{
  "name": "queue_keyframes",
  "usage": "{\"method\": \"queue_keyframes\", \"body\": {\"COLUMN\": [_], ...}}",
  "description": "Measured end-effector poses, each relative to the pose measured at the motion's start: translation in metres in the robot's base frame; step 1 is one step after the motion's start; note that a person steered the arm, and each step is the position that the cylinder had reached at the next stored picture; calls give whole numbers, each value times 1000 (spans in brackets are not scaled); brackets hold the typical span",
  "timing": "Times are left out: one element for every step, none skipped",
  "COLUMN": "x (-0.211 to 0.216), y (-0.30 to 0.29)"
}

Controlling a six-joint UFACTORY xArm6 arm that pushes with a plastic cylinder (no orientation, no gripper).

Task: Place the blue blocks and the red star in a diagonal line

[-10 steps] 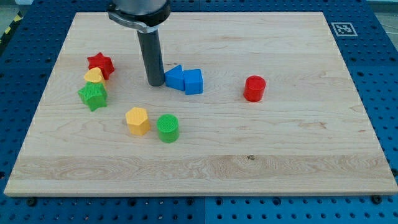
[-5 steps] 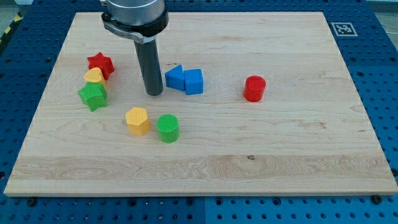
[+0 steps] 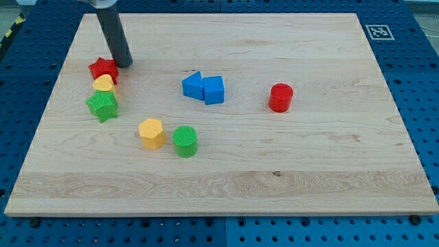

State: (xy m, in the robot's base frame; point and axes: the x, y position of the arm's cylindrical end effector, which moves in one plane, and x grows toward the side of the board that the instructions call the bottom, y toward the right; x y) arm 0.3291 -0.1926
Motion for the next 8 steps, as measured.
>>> {"method": "queue_keyframes", "body": {"x": [-23, -29, -29, -29, -23, -5, -4, 1], "y": [-21, -64, -71, -71, -71, -75, -75, -75]}}
